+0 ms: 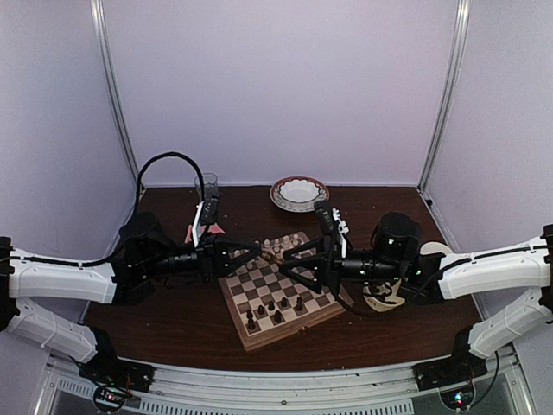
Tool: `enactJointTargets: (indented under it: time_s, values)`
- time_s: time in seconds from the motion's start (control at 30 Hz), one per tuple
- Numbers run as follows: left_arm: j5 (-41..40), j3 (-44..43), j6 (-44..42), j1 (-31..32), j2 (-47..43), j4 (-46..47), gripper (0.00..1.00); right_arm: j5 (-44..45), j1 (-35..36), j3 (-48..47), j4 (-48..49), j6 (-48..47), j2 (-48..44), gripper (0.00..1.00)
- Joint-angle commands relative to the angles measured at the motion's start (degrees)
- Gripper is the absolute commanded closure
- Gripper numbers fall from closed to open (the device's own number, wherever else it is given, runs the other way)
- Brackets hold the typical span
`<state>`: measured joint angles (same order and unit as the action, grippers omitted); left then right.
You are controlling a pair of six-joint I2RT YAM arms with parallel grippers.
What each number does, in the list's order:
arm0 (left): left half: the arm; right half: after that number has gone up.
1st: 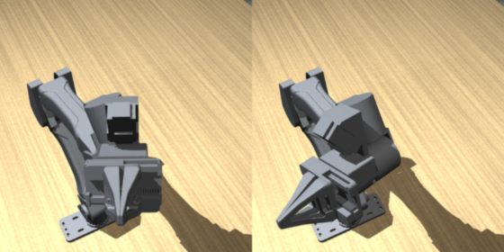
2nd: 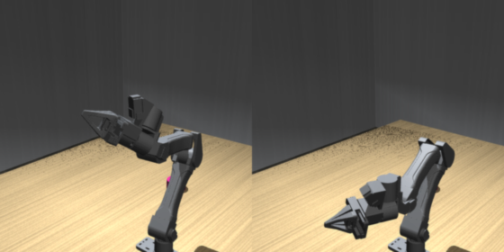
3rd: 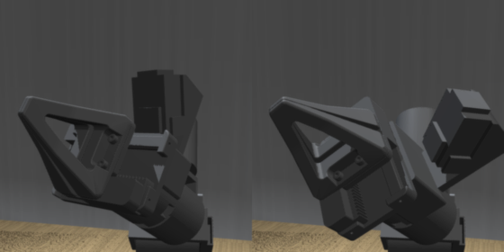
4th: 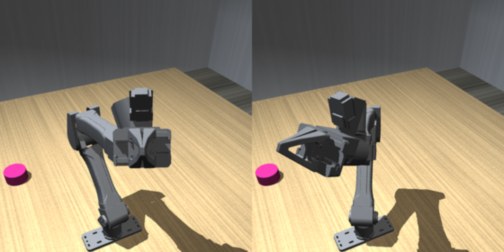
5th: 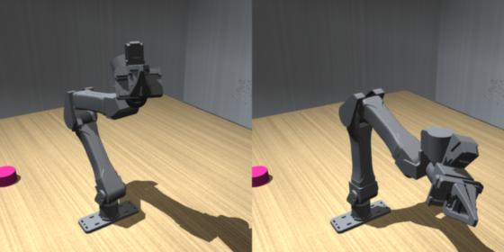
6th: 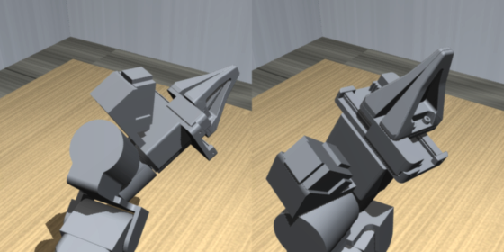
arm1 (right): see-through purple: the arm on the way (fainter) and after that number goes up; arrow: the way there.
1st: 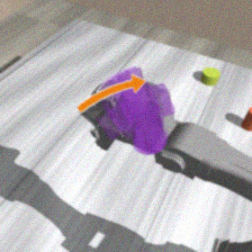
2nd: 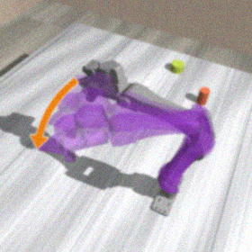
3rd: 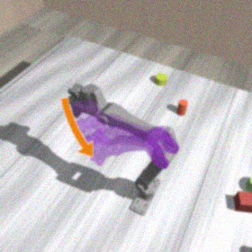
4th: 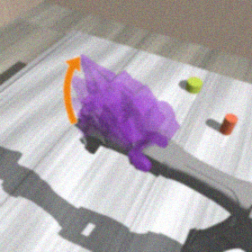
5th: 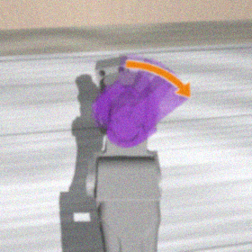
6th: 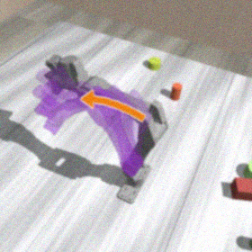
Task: Set up the chess pieces on the board
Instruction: Pick up the queen from the chess pile.
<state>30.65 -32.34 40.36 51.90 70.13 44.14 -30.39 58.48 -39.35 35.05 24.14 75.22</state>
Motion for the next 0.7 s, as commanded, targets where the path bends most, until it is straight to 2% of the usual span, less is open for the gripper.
enactJointTargets:
  time_s: [0.0, 0.13, 0.3, 0.43, 0.47, 0.57, 0.67]
  values:
    - [0.53, 0.93, 0.76, -0.4, -0.42, 5.25, 1.0, -1.26, -0.37, 0.5, 2.18, 0.66, 0.58, 0.47]
    - [0.22, 1.22, 0.89, -0.4, -0.57, 5.61, 1.0, -1.6, -0.45, 0.64, 3.11, 1.14, 0.95, 0.57]
    - [0.37, 1.46, 1.11, -0.4, -0.71, 6.35, 1.0, -2.12, -0.62, 0.35, 3.36, 1.69, 1.75, 0.59]
    - [0.52, 1.84, 1.42, -0.4, -0.7, 7.62, 1.0, -2.04, -0.82, 0.24, 3.16, 1.65, 2.23, 0.55]
    - [0.47, 1.84, 1.47, -0.4, -0.71, 7.63, 1.0, -2.04, -0.88, 0.29, 3.29, 1.69, 2.29, 0.58]
    - [0.46, 1.93, 1.43, -0.4, -0.68, 7.63, 1.0, -2.17, -0.91, 0.41, 3.74, 1.87, 2.32, 0.76]
    - [0.46, 1.93, 1.39, -0.4, -0.53, 7.57, 1.0, -2.12, -1.03, 0.9, 4.58, 2.26, 2.13, 0.84]
